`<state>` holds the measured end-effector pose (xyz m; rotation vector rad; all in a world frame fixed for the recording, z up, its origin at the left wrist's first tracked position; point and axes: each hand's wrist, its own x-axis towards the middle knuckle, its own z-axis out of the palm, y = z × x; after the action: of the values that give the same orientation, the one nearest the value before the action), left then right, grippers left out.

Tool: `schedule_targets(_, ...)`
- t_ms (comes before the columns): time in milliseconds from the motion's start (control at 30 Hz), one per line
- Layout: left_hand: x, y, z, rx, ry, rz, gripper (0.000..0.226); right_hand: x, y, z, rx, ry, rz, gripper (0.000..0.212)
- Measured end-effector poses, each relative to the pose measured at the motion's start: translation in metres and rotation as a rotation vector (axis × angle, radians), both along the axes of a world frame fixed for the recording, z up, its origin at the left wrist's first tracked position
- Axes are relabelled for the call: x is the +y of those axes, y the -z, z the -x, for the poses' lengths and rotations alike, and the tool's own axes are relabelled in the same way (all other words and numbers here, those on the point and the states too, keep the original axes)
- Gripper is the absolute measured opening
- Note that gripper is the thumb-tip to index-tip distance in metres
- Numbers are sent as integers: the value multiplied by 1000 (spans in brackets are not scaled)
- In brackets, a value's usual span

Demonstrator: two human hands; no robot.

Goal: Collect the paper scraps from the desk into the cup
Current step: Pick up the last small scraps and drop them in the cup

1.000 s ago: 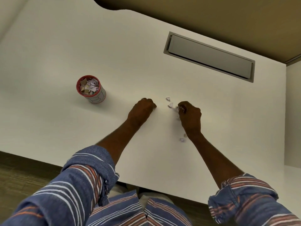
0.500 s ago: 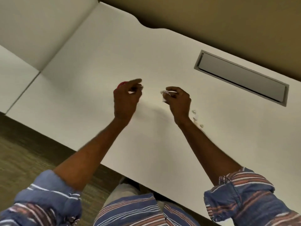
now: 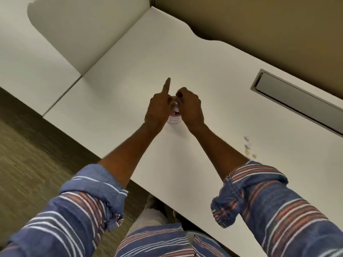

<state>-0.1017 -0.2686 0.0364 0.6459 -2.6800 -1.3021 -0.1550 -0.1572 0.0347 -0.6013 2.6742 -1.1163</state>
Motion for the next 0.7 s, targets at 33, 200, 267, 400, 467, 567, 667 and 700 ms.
schedule_targets(33, -1, 0, 2, -7, 19, 19, 79, 0, 2, -2, 5, -47, -45, 6)
schedule_targets(200, -11, -2, 4, -44, 72, 36, 59, 1, 2, -4, 68, -154, -165, 11)
schedule_targets(267, -15, -3, 1, -44, 114, 58, 57, 3, 2, -1, 86, -198, -189, 18)
schedule_targets(400, -21, -12, -2, -4, 189, 113, 46, 8, 1, -1, 129, -218, -184, 29)
schedule_targets(467, -23, -15, -1, -9, 216, 143, 42, 11, 1, 0, 131, -215, -160, 34)
schedule_targets(567, -22, -19, 1, -37, 207, 143, 39, 17, 1, 0, 139, -184, -173, 31)
schedule_targets(667, -18, -19, 6, -104, 214, 152, 31, 19, 3, 0, 192, -187, -270, 24)
schedule_targets(700, -16, -19, 8, -138, 238, 184, 26, 18, 3, -1, 222, -216, -293, 23)
